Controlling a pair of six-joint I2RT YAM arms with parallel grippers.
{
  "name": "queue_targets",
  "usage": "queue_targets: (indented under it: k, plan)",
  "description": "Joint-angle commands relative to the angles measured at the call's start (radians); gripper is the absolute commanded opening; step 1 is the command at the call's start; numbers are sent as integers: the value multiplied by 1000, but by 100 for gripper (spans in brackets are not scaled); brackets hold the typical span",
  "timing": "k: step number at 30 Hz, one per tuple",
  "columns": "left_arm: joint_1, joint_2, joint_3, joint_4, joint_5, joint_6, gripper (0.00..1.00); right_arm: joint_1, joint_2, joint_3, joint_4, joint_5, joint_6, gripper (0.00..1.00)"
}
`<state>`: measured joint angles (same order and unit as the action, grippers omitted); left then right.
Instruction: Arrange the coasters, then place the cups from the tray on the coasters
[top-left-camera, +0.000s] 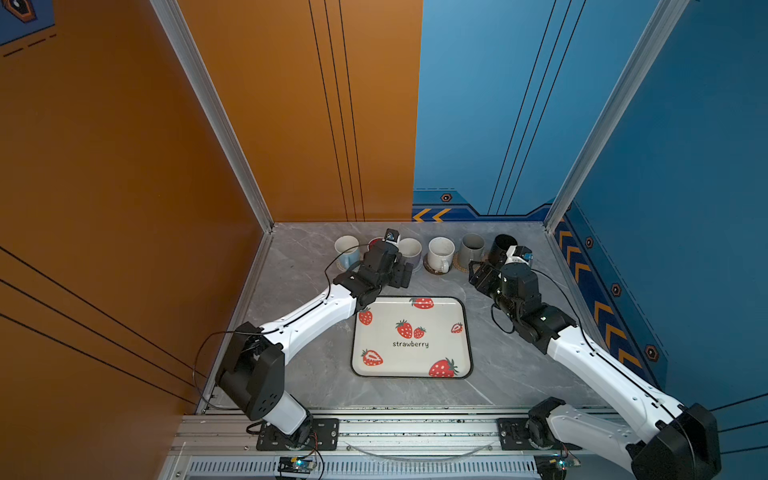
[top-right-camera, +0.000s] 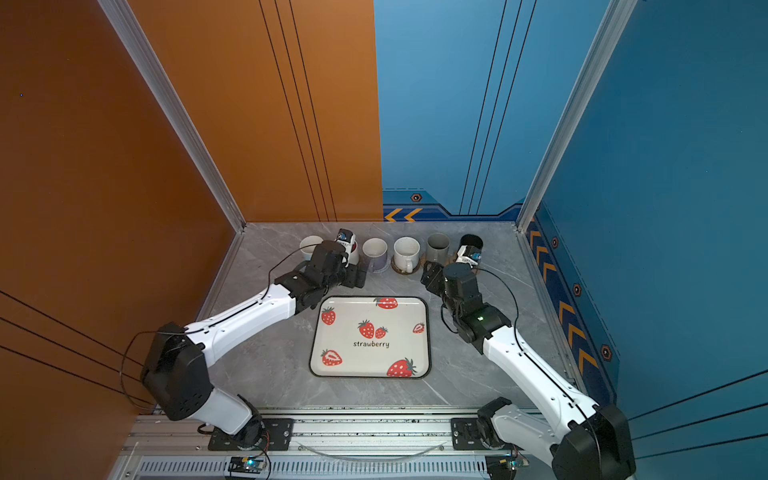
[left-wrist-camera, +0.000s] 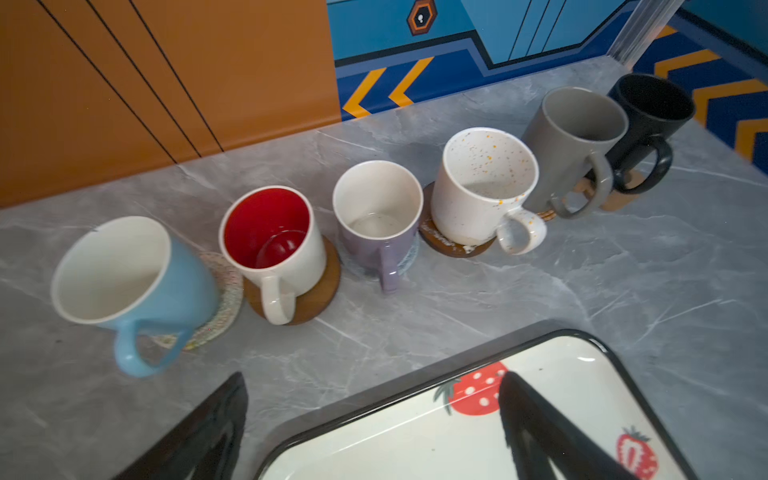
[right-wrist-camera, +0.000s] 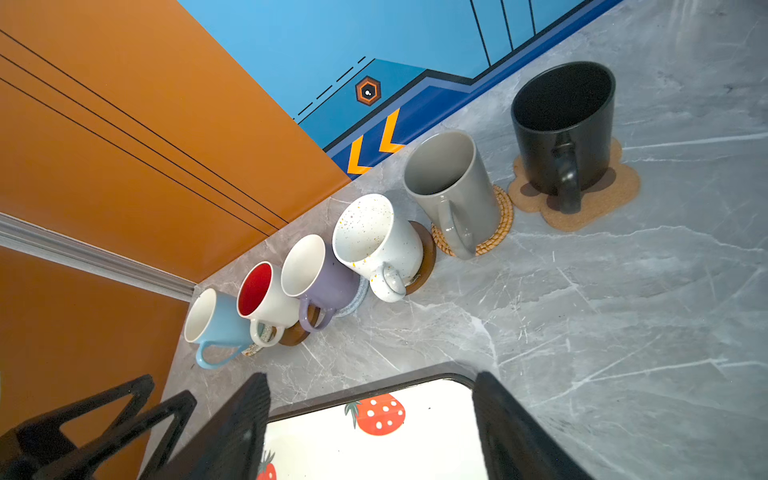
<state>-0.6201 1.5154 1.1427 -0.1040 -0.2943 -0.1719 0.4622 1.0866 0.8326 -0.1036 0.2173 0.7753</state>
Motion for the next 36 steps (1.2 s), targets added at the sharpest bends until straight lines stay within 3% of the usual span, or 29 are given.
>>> queue_targets:
  k: [1, 8, 15, 20, 26, 32, 36]
  plan:
    - [28, -66, -72, 105, -136, 49, 99, -3, -12, 36, -55, 36, -51, 85]
    - [113, -194, -215, 88, -229, 60, 98, -51, -65, 32, -110, 57, -109, 100]
    - [307, -337, -398, 163, -149, 25, 98, -119, -127, -42, -83, 177, -241, 100]
    - [365, -398, -525, 307, -156, 69, 98, -179, -148, -141, 48, 265, -384, 100]
    - [437, -378, -623, 445, -208, 61, 98, -289, -106, -257, 238, 258, -479, 100]
    - [511, -264, -769, 830, -117, 84, 98, -319, 21, -310, 400, 264, -572, 100]
    - [545, -247, -750, 823, -83, 105, 98, -333, 111, -309, 457, 255, -609, 100]
